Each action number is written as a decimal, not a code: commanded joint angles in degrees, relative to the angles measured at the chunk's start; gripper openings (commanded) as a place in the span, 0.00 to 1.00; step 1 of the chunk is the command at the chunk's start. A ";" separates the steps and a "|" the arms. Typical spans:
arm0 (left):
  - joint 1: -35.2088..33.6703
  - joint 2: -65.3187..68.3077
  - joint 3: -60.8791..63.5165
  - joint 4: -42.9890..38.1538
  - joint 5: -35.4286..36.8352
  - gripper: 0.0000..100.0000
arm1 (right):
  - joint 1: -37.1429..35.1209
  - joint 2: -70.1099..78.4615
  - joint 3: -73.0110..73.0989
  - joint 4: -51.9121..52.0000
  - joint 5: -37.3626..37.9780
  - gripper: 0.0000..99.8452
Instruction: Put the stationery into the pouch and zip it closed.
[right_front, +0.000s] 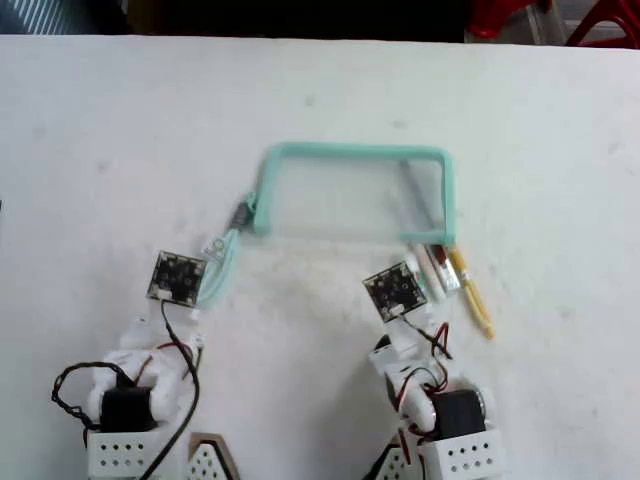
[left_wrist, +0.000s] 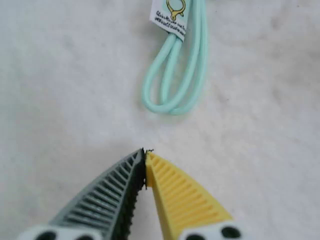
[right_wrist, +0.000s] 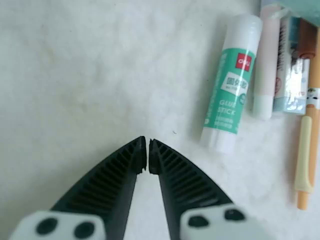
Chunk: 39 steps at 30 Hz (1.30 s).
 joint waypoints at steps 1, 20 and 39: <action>0.31 -0.04 -0.09 0.09 0.70 0.02 | -0.22 -0.48 0.44 0.13 -0.26 0.02; 0.31 -0.04 -0.09 0.09 0.70 0.02 | -0.22 -0.48 0.44 0.13 -0.26 0.02; 0.31 -0.04 -0.09 0.09 0.70 0.02 | -1.89 -0.48 0.44 0.13 -0.26 0.02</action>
